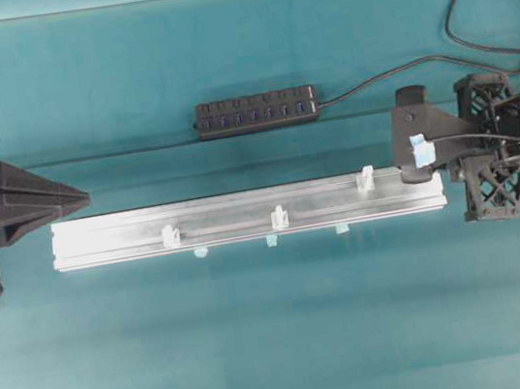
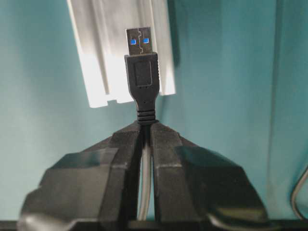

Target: Pass the USB cable through three rings with both arms.

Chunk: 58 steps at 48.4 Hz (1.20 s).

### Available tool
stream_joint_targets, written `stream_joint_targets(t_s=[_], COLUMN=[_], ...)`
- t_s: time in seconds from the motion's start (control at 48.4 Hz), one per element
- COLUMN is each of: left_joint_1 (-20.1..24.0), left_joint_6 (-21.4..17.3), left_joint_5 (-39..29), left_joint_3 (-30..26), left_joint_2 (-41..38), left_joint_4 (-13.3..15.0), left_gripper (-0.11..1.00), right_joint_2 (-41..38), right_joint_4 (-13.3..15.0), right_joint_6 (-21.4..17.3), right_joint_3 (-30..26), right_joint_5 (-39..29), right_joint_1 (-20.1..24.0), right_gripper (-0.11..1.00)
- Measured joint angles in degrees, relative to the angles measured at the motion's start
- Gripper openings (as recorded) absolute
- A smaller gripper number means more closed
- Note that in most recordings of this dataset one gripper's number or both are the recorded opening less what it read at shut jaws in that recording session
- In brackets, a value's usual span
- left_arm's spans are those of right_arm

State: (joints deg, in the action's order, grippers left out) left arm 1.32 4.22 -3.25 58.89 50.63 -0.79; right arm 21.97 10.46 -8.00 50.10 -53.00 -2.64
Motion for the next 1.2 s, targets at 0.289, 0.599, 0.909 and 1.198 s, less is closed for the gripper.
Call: stream_joint_targets(t_s=[0.289, 0.599, 0.909, 1.198], left_joint_1=[0.0, 0.0, 0.0, 0.0], left_joint_6=[0.1, 0.2, 0.3, 0.3], left_joint_5=[0.0, 0.0, 0.0, 0.0], left_joint_3=[-0.1, -0.1, 0.0, 0.0], left_joint_2=[-0.1, -0.2, -0.3, -0.3], left_joint_4=[0.1, 0.1, 0.1, 0.1], left_gripper=[0.03, 0.03, 0.03, 0.03], right_joint_2=[-0.3, -4.7, -6.8, -6.8], right_joint_4=[3.0, 3.5, 3.5, 3.7], right_joint_6=[-0.1, 0.1, 0.2, 0.3], right_joint_3=[1.8, 2.8, 2.8, 2.8], right_joint_5=[4.7, 11.7, 15.3, 18.4], right_joint_1=[-1.7, -2.6, -2.6, -2.2], right_gripper=[-0.08, -0.08, -0.08, -0.08])
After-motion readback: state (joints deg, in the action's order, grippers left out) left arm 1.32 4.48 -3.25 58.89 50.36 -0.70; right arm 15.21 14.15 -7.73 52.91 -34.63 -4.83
